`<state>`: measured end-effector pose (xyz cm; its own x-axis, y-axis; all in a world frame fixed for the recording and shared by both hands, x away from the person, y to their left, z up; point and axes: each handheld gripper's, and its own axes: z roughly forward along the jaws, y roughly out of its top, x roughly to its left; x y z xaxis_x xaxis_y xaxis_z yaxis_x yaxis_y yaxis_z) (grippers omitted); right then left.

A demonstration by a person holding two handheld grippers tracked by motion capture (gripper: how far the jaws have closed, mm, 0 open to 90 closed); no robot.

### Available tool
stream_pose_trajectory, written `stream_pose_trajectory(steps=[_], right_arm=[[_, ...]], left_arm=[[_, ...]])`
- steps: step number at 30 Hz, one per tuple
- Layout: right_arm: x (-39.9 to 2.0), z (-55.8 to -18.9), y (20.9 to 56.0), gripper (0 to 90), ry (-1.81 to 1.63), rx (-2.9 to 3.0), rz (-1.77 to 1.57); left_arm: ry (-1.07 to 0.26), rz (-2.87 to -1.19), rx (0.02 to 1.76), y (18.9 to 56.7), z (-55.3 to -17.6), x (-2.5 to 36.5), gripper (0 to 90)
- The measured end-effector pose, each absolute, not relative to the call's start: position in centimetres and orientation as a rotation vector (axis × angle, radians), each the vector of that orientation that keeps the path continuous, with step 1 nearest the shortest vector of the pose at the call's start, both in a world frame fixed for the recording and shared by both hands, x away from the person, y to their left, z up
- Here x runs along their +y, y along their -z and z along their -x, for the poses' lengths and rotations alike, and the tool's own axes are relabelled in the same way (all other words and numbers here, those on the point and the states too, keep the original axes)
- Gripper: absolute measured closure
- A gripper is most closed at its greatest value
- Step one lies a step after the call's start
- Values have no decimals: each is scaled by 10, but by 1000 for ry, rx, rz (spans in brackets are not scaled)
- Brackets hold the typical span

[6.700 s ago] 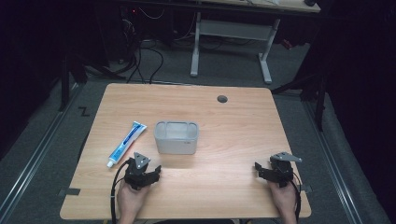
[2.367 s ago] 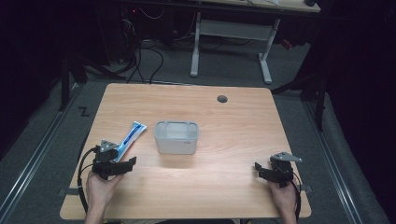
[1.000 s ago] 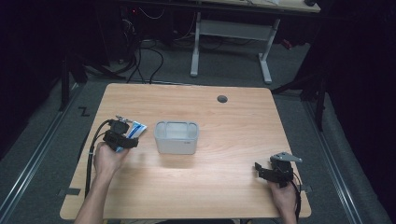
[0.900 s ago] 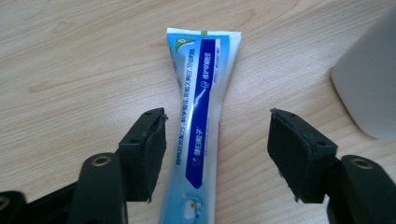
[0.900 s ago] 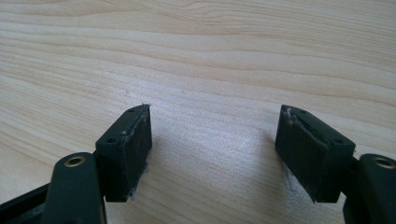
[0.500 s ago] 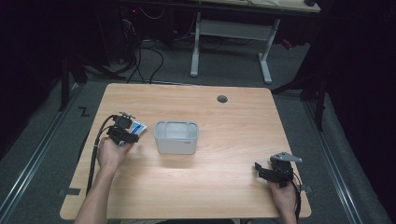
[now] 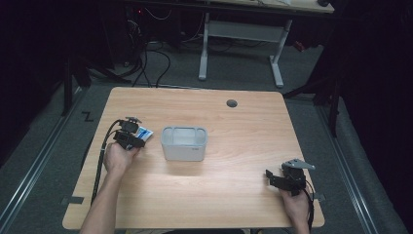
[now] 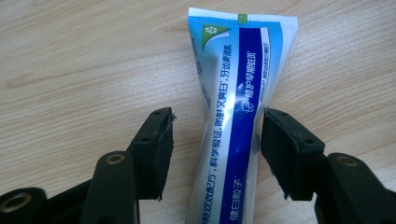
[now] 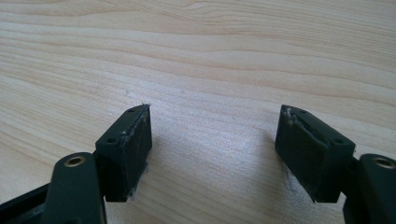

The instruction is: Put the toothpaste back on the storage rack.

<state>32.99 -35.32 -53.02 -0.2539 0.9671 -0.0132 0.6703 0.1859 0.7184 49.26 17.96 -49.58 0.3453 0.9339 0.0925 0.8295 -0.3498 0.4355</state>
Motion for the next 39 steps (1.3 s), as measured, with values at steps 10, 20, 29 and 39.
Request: stream_pose_trajectory(steps=[10,20,29,39], right_arm=[[-353,-330,530,272,-835,1997,-1528],[-353,-330,530,273,-834,1996,-1529],[-353,-330,530,273,-834,1997,-1528],[-353,-330,530,273,-834,1998,-1528]], left_arm=[[-441,-2321,1557,502,-496,177,521],[-437,-2373,1547,500,-499,173,616],[-420,-2388,1526,492,-499,174,697],[-409,-2391,1498,482,-493,174,710]])
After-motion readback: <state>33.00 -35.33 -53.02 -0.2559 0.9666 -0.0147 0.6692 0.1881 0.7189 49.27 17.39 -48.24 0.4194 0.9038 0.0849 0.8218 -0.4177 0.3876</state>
